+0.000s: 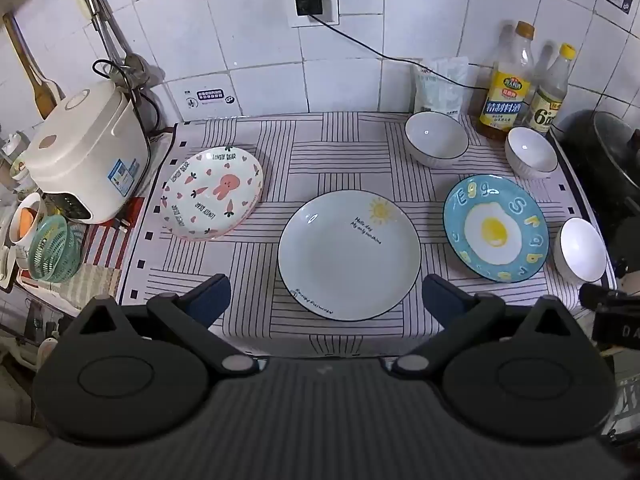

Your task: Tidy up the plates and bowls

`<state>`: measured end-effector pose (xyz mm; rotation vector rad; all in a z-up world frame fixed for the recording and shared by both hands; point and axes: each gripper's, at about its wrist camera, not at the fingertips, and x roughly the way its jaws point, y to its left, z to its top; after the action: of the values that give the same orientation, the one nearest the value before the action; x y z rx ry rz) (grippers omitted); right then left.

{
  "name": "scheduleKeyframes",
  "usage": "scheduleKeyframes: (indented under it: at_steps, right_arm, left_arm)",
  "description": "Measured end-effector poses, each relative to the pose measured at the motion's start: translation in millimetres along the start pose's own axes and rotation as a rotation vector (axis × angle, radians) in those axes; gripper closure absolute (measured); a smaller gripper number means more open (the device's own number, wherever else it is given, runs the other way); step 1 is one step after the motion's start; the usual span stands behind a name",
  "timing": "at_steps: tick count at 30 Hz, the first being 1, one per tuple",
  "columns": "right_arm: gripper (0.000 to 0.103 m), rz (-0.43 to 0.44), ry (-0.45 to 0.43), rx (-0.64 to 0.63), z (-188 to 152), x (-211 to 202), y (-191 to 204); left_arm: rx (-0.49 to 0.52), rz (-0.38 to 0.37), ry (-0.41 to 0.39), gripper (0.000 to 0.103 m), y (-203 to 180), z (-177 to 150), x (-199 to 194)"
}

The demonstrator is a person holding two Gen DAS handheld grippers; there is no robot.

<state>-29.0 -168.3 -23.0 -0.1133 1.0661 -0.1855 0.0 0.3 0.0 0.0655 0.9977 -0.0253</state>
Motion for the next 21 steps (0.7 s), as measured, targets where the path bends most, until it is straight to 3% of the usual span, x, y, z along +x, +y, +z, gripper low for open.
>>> scheduleKeyframes:
  at_steps: [7, 11, 21]
  right_arm:
    - [0.003, 0.006, 0.028, 0.008, -4.3, -0.1, 0.0]
    - [0.003, 0.005, 0.023, 0.017, -1.7, 1.2, -9.7]
    - [0.003, -0.008, 0.011, 0.044, -9.3, 1.4, -26.5]
  left_arm:
    - [-0.025, 0.015, 0.001, 0.0, 7.0, 2.6, 3.9]
    - [-0.028, 0.047, 0.04, 0.0, -9.2, -7.4, 6.6]
    - [-0.009, 0.03, 0.059, 0.0, -24.4, -12.7, 7.0]
